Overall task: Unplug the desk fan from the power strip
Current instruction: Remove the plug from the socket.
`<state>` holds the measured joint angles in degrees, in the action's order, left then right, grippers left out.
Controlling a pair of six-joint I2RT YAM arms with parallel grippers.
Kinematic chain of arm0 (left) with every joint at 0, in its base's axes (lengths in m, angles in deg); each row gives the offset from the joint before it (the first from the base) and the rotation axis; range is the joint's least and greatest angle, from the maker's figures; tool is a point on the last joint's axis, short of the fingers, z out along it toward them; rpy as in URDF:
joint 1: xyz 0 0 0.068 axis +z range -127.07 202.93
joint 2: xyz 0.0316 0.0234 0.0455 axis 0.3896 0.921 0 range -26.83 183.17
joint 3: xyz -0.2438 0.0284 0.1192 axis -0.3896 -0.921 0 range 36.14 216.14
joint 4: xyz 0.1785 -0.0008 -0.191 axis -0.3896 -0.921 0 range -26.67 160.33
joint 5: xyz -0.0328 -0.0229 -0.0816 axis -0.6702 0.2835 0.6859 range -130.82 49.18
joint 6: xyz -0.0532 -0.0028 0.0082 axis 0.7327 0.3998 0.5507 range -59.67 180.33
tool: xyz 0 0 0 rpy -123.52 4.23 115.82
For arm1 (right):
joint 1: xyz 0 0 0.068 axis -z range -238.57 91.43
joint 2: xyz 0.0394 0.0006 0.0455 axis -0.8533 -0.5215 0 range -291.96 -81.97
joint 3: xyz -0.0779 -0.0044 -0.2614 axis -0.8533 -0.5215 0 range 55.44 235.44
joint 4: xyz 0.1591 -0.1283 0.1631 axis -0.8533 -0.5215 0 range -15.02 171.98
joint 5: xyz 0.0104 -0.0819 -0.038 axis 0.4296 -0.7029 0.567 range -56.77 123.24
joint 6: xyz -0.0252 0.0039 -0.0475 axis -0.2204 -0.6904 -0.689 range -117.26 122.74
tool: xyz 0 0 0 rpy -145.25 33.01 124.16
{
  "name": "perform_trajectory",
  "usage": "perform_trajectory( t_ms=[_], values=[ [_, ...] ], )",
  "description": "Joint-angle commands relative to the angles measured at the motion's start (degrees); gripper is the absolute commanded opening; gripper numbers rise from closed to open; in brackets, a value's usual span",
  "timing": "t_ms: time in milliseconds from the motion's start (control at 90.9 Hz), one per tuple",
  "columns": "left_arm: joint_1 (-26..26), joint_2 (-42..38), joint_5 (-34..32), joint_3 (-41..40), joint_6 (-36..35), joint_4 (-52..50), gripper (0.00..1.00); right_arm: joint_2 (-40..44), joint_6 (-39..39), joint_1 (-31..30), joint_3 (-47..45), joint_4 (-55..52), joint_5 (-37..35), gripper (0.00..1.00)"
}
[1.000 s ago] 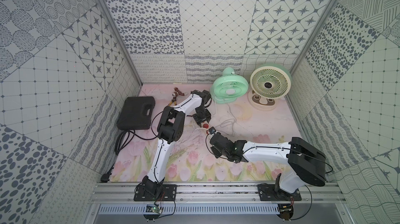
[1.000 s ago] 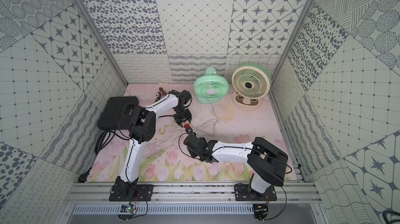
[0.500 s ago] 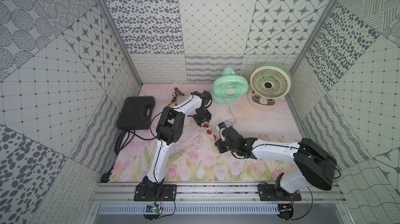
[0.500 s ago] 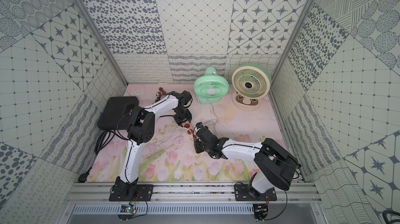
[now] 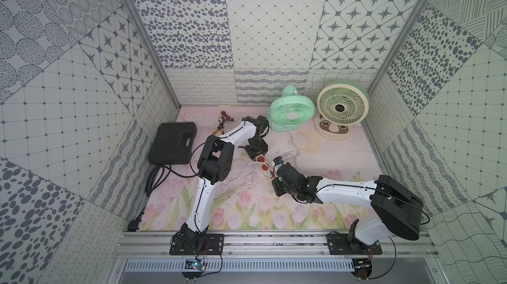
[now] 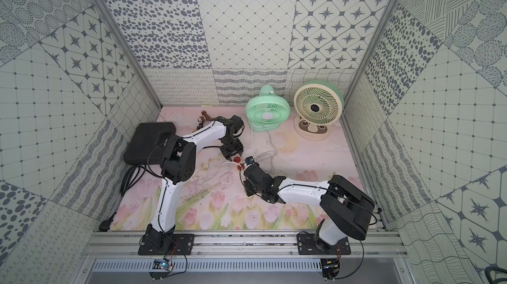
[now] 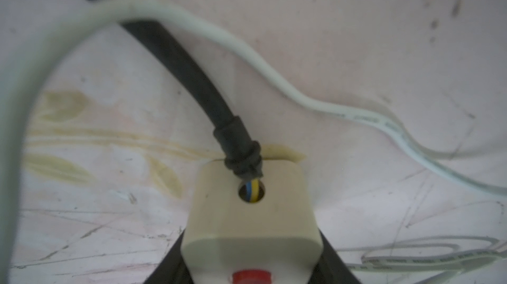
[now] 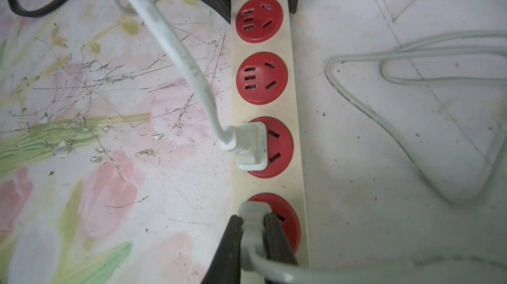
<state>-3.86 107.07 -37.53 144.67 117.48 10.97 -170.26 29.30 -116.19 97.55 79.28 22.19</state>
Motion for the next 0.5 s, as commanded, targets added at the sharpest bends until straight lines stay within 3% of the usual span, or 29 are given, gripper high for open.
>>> perform_trajectory(
  t_ms=[0, 308, 484],
  values=[
    [-0.4, 3.7, -5.6, -2.3, -2.3, -7.6, 0.00, -3.8, -3.8, -2.6, 2.1, 0.2, -6.0, 0.00],
    [-0.5, 4.9, -5.7, -1.3, -1.9, -7.1, 0.00, -8.8, -12.0, -9.9, 6.2, -2.5, -17.9, 0.00],
    [-0.5, 5.7, -5.5, -0.4, -2.2, -7.3, 0.00, -10.6, -12.1, -10.7, 7.2, -3.2, -18.3, 0.00]
  ],
)
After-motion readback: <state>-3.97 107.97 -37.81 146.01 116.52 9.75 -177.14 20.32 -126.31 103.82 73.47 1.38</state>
